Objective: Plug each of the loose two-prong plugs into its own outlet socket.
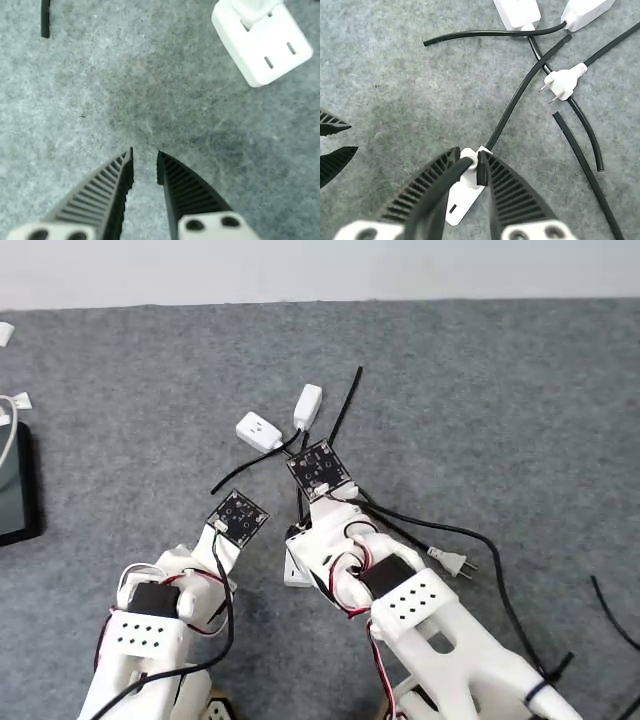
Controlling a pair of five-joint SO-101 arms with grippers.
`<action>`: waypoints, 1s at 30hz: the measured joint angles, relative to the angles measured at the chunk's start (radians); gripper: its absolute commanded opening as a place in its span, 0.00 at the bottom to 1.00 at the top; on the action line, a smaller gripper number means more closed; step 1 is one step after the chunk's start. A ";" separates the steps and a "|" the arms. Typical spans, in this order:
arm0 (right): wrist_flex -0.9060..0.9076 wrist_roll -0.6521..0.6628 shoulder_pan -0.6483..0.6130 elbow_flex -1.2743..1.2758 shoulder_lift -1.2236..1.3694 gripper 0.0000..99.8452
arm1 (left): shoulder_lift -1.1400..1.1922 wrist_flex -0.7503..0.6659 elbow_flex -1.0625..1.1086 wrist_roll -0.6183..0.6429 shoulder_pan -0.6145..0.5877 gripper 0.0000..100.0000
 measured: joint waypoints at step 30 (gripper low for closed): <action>0.002 0.092 -0.009 0.054 -0.017 0.01 | 0.000 0.000 0.000 0.000 0.000 0.01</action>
